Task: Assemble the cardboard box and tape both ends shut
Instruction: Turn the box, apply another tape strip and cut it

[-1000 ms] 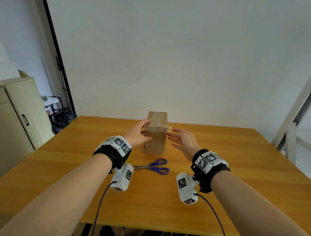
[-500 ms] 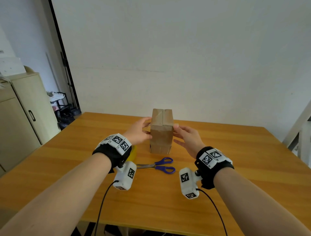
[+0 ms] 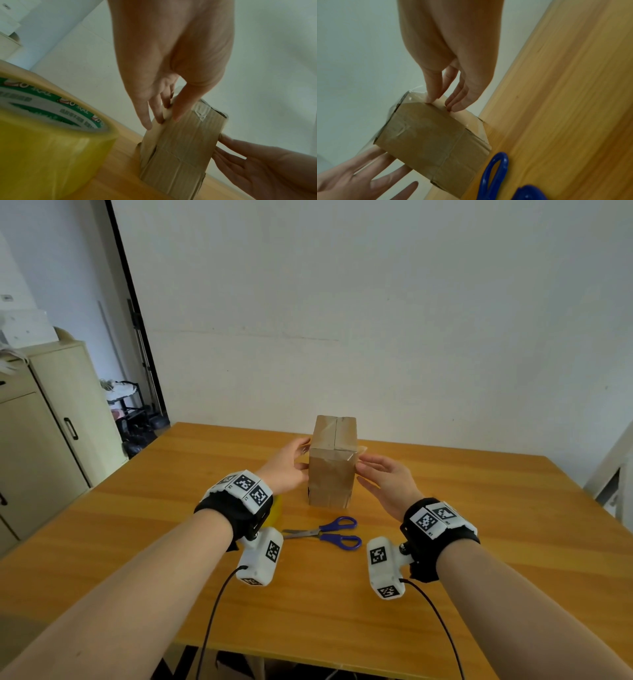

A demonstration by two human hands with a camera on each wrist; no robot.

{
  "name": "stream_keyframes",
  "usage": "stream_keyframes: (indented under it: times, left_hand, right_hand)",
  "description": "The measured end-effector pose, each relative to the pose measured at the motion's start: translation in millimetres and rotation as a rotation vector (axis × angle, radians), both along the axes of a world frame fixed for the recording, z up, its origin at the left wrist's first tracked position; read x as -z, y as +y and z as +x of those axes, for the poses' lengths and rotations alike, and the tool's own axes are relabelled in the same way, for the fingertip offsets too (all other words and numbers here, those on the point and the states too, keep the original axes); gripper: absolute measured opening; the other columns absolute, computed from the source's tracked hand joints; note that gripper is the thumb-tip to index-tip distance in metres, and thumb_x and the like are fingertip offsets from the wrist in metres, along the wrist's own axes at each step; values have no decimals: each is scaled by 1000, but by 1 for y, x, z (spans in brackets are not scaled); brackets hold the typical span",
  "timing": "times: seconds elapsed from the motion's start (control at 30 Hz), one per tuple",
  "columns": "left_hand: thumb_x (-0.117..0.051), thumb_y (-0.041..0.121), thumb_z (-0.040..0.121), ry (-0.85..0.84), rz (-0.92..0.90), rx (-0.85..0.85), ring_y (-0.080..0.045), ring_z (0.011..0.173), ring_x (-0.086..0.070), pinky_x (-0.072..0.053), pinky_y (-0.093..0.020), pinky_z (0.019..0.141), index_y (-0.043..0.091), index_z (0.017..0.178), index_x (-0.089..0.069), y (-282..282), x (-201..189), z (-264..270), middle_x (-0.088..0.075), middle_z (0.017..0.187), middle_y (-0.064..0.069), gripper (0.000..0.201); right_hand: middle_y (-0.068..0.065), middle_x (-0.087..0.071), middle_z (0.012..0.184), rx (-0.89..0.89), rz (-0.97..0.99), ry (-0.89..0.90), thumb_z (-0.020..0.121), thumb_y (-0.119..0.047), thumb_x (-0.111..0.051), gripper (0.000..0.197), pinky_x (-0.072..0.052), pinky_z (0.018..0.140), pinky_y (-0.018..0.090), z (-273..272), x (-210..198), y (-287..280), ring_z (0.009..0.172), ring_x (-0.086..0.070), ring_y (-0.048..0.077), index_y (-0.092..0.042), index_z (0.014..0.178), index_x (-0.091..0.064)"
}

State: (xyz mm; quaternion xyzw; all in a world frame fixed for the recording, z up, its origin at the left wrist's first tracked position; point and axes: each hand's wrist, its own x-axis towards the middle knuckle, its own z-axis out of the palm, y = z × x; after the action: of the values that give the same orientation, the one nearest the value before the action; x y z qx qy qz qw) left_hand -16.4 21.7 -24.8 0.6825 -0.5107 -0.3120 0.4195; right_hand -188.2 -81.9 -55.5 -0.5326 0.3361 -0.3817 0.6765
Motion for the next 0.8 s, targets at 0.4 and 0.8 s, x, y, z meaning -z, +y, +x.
stream_keyframes:
  times: [0.4,0.8]
  left_hand:
    - [-35,-16,81,-293,-70,-88,-22,144,-22,-37,-34,109,18,146,-28,35,1,-15,-15,158,-1,73]
    - [-35,-12,86,-293,7,-123,-18,146,14,1,-33,118,15,150,2,29,6,-43,13,159,-3,79]
  right_hand:
    - [16,-48,139,70,99,25,86,23,-35,60,-44,102,37,0,-10,11,129,-47,29,-1,141,-36]
    - [13,-47,140,81,65,105,83,22,-36,71,-47,92,33,6,-17,20,128,-47,27,-11,146,-29]
